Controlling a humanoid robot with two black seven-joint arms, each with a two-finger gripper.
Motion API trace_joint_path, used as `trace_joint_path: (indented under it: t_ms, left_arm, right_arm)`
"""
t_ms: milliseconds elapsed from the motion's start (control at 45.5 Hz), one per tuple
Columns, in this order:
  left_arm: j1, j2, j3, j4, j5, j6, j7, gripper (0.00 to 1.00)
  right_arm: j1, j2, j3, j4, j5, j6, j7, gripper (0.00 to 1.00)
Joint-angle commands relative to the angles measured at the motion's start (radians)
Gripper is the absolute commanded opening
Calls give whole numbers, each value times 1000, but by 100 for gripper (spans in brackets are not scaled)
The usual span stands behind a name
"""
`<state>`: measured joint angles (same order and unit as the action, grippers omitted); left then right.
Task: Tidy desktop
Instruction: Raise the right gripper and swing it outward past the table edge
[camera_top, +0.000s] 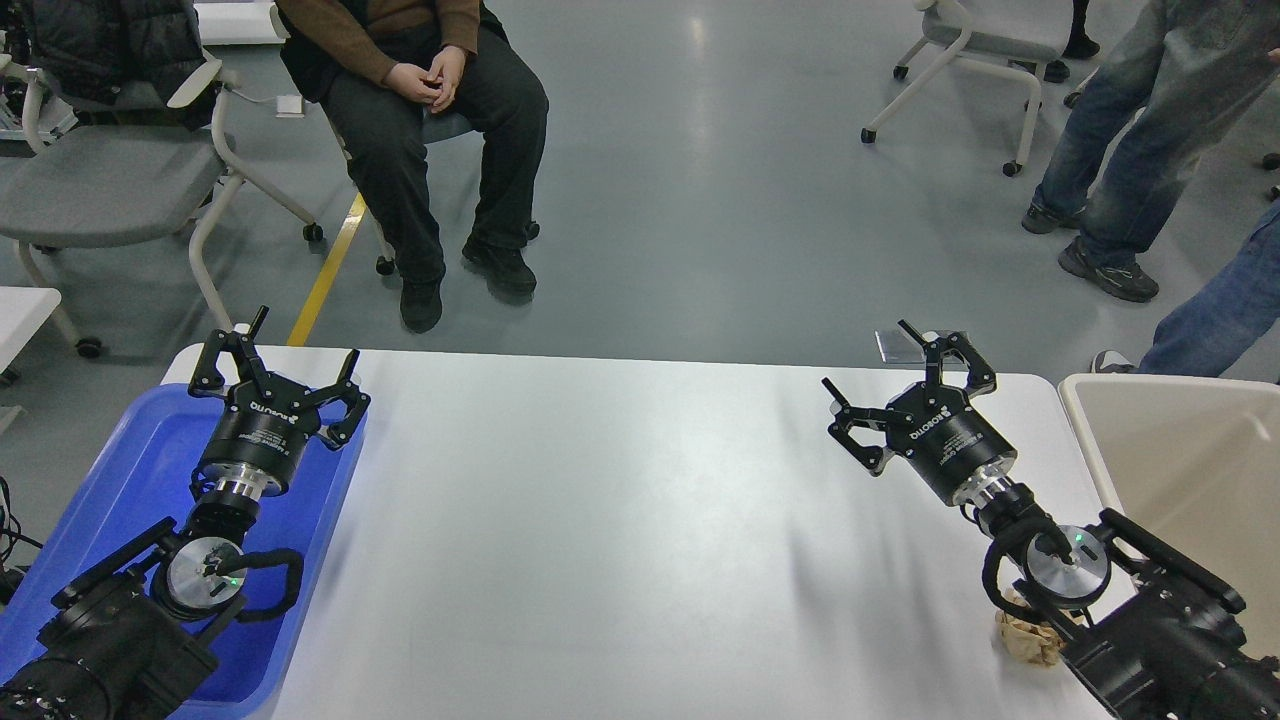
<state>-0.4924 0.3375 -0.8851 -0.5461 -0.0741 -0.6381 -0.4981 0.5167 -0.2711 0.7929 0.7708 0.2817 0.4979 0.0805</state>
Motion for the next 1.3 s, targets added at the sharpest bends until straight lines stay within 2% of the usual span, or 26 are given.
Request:
trace_joint_path:
  t_ms: [0,396,616,968,1276]
  left_arm:
    - [0,0,0,0,0,0,0,100]
    - [0,0,0,2,-1,0,1,100]
    - [0,0,0,0,-1,0,1,100]
    - [0,0,0,0,-1,0,1,100]
    - [0,0,0,0,-1,0,1,100]
  right_arm:
    - [8,-3,-1,-25,-1,4,-1,100]
    - [6,-33,22,-27,-30,10,1,100]
    - [11,-63,6,-8,-71,65,1,100]
    - [40,-152,5,97,-479,79,1,100]
    - [121,-341,-40,200,-811,74,-5,100]
